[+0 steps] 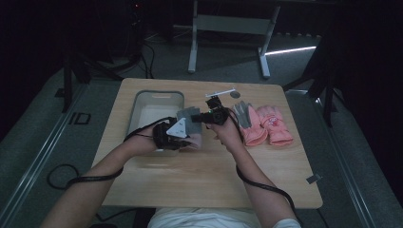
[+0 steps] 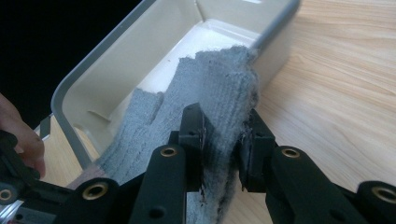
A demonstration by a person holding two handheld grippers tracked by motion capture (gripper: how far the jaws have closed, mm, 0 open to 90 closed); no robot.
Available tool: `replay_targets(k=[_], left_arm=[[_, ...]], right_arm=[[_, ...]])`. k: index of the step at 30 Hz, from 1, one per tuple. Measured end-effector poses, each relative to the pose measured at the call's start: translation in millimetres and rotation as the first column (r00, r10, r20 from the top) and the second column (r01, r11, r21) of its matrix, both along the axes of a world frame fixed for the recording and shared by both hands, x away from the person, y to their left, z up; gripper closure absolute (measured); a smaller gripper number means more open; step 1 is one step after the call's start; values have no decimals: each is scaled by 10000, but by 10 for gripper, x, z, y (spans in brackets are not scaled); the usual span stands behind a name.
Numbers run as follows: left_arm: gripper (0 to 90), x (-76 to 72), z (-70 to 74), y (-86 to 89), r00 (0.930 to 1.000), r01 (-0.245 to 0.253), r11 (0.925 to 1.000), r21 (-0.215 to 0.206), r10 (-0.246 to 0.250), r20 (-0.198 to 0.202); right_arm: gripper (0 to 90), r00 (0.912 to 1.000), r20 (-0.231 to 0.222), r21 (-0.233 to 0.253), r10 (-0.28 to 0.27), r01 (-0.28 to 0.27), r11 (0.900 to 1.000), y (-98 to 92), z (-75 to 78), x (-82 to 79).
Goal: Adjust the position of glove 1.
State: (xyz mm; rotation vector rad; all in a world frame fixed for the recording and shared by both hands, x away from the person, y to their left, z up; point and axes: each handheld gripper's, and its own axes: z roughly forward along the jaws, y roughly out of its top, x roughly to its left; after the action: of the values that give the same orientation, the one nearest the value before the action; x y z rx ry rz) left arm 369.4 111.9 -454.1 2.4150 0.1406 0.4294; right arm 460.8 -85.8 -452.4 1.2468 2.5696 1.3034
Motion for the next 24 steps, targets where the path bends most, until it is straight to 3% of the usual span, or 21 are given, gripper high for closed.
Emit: replay_targets(k=[2, 7, 15, 17, 20, 24], left_arm=[[748, 4, 4, 42, 10000, -58, 10000, -8, 58, -7], [748, 30, 59, 282, 9994, -324, 9990, 313, 319, 157], [746, 121, 114, 615, 9991, -261, 9979, 597, 241, 341], [746, 168, 91, 743, 9980, -172, 9955, 937, 114, 624], [745, 199, 59, 809, 9982, -104, 9945, 1041, 41, 604], [744, 275, -64, 871, 9995, -16, 9937, 1117, -20, 318]], right_arm=[[743, 10000, 0, 9, 38, -38, 10000, 34, 2, 14], [743, 9996, 45, 55, 274, -274, 9996, 327, 65, 91], [743, 9992, -69, 323, 393, -390, 9987, 690, 93, 221], [744, 9993, 0, 314, 366, -366, 9988, 769, 87, 249], [744, 9990, -46, 371, 443, -441, 9983, 825, 59, 283], [744, 9986, -380, 199, 354, -347, 9992, 926, -100, 359]])
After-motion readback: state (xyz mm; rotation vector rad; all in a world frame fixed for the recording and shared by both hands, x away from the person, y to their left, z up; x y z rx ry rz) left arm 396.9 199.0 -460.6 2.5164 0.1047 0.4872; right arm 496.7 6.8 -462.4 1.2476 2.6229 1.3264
